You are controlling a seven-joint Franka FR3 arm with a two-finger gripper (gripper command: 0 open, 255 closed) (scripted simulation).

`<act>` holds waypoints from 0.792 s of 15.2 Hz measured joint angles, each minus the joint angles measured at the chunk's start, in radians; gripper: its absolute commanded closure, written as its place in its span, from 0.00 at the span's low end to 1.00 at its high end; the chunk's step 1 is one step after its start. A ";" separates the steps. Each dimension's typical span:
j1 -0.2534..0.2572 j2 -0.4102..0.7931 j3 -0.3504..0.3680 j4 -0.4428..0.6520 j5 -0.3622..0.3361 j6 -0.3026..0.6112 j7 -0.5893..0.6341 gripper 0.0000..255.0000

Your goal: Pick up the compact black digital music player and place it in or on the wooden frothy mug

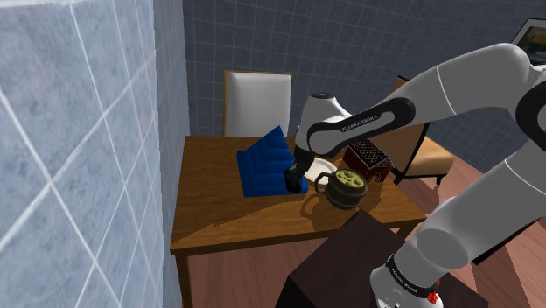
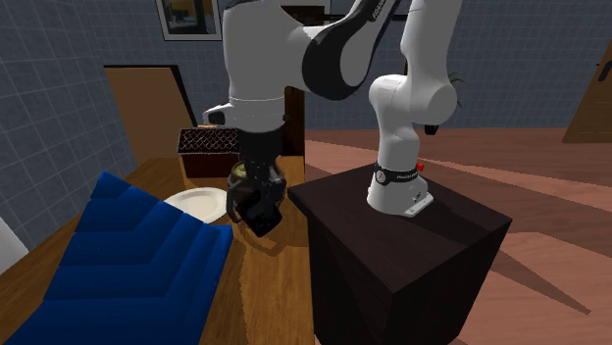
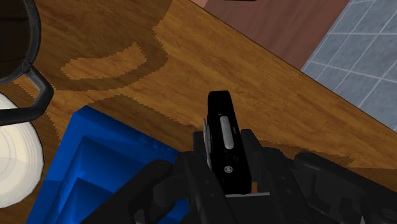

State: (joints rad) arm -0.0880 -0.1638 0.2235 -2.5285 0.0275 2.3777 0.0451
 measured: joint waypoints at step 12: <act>0.006 -0.107 -0.010 0.078 0.021 -0.183 -0.017 1.00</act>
State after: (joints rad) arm -0.0817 -0.2706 0.2134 -2.4508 0.0489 2.1947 0.0282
